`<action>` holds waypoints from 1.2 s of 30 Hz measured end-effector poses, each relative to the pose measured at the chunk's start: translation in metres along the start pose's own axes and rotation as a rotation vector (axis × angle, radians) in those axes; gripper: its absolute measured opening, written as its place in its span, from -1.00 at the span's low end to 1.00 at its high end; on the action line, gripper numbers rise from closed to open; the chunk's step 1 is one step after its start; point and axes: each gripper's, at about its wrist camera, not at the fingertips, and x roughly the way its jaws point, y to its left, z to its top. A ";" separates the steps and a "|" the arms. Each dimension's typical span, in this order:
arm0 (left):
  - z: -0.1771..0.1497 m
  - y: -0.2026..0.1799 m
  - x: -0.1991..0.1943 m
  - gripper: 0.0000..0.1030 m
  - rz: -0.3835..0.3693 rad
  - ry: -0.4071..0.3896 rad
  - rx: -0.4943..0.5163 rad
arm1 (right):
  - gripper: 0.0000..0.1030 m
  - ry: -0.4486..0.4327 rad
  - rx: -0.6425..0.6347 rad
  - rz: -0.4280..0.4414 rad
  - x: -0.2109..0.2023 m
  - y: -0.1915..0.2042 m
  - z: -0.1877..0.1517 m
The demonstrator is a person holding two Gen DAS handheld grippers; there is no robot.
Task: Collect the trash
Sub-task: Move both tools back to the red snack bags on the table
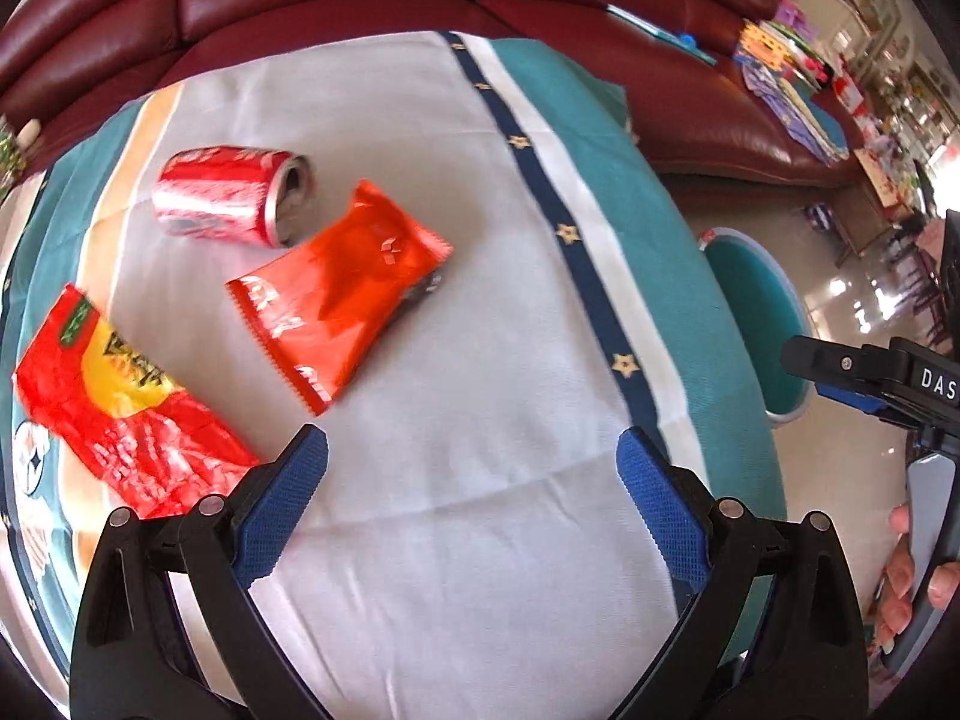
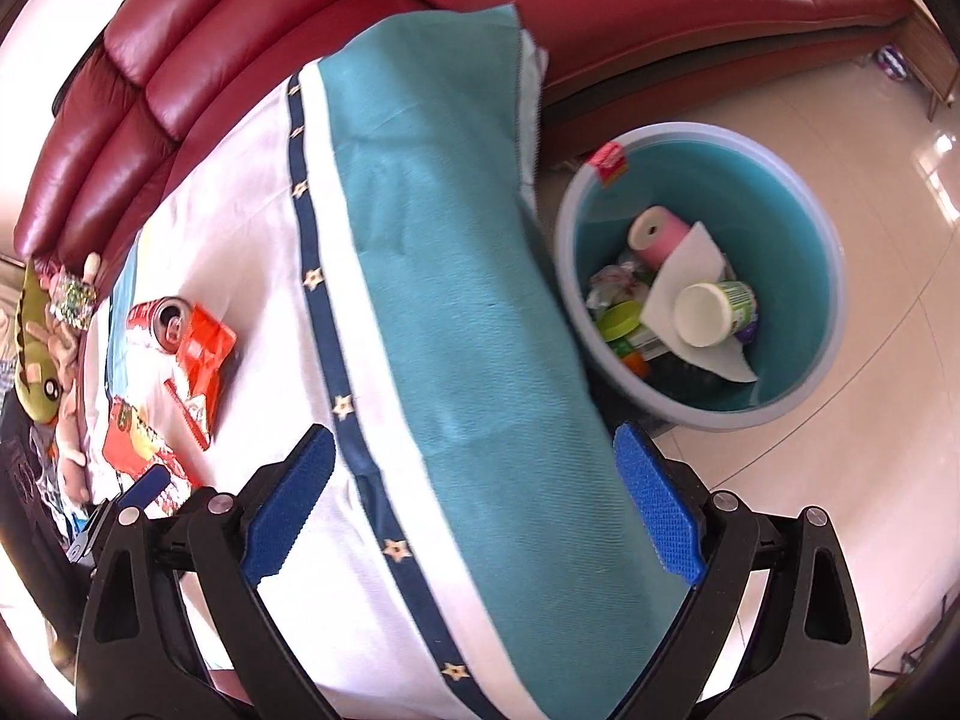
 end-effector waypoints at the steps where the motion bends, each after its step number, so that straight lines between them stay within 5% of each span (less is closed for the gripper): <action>1: -0.002 0.014 -0.003 0.89 0.010 -0.007 -0.031 | 0.75 0.008 -0.011 0.002 0.003 0.008 -0.001; 14: -0.036 0.168 -0.027 0.89 0.120 -0.078 -0.361 | 0.75 0.088 -0.133 -0.007 0.039 0.086 -0.014; 29: -0.036 0.206 -0.007 0.89 0.039 -0.070 -0.363 | 0.75 0.145 -0.202 0.042 0.099 0.200 -0.002; 36: -0.032 0.213 0.002 0.89 0.008 -0.060 -0.357 | 0.75 0.104 -0.209 0.010 0.128 0.227 0.009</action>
